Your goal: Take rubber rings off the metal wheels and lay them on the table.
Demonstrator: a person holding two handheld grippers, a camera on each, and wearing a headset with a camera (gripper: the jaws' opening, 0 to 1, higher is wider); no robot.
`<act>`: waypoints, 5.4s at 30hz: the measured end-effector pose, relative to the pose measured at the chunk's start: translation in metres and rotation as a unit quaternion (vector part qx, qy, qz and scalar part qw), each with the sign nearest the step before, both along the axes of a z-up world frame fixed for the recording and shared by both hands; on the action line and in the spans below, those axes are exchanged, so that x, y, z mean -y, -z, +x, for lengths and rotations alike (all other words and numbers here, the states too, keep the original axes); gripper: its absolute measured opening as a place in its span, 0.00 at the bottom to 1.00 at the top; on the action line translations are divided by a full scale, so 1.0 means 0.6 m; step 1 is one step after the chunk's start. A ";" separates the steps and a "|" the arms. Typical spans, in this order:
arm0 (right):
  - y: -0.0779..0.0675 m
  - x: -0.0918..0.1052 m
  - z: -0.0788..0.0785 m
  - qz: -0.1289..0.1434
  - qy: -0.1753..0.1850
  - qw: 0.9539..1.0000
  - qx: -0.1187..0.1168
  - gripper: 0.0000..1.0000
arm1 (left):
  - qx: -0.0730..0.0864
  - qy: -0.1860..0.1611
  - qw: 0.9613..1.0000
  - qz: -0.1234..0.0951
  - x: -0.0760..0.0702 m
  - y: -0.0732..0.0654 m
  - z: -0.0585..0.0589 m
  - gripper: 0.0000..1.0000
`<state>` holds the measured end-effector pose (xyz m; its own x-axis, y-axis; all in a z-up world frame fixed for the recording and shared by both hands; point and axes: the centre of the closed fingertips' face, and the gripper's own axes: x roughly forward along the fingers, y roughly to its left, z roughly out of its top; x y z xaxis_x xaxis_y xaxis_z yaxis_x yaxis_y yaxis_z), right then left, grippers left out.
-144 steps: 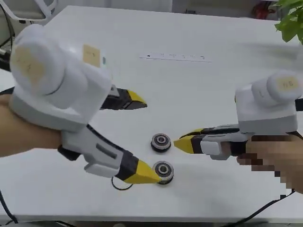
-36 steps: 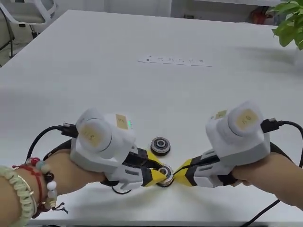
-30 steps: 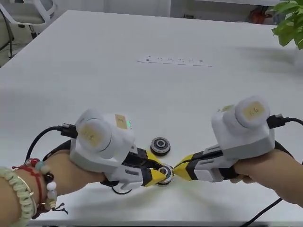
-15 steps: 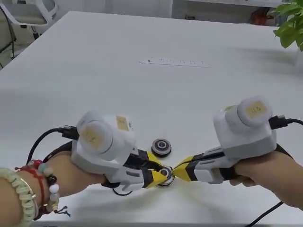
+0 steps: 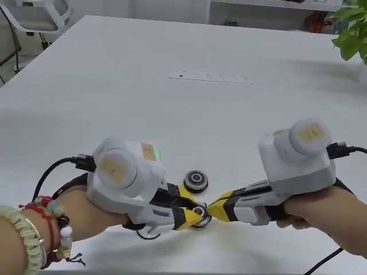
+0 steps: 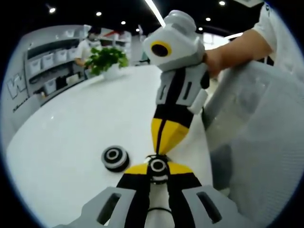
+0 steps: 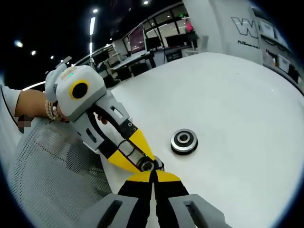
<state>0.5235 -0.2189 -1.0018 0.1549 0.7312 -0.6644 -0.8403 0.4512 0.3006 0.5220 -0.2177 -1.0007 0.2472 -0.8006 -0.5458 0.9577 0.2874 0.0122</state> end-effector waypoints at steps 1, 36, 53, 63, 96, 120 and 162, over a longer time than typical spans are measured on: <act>0.000 0.000 0.000 0.000 0.000 1.000 0.000 0.00 | 0.000 0.000 1.000 0.000 0.000 0.000 0.000 0.13; -0.005 -0.003 0.008 0.014 0.025 1.000 -0.007 0.00 | -0.002 -0.014 1.000 -0.002 0.004 -0.001 0.003 0.14; -0.012 0.004 0.014 0.020 0.043 0.999 -0.008 0.00 | 0.031 0.034 0.999 0.016 0.020 -0.058 -0.014 0.39; -0.018 0.001 0.016 0.027 0.045 0.999 -0.008 0.00 | 0.064 0.022 0.998 0.005 -0.003 -0.124 0.001 0.57; -0.023 -0.002 0.018 0.038 0.048 0.998 -0.015 0.00 | 0.050 -0.122 0.991 -0.003 -0.164 -0.166 -0.060 0.82; -0.037 -0.005 0.018 0.057 0.058 0.997 -0.019 0.00 | -0.011 -0.177 0.984 -0.016 -0.206 -0.110 -0.093 0.85; -0.028 -0.089 -0.025 0.110 0.062 0.988 -0.085 0.00 | -0.038 -0.180 0.982 -0.027 -0.198 -0.094 -0.099 0.83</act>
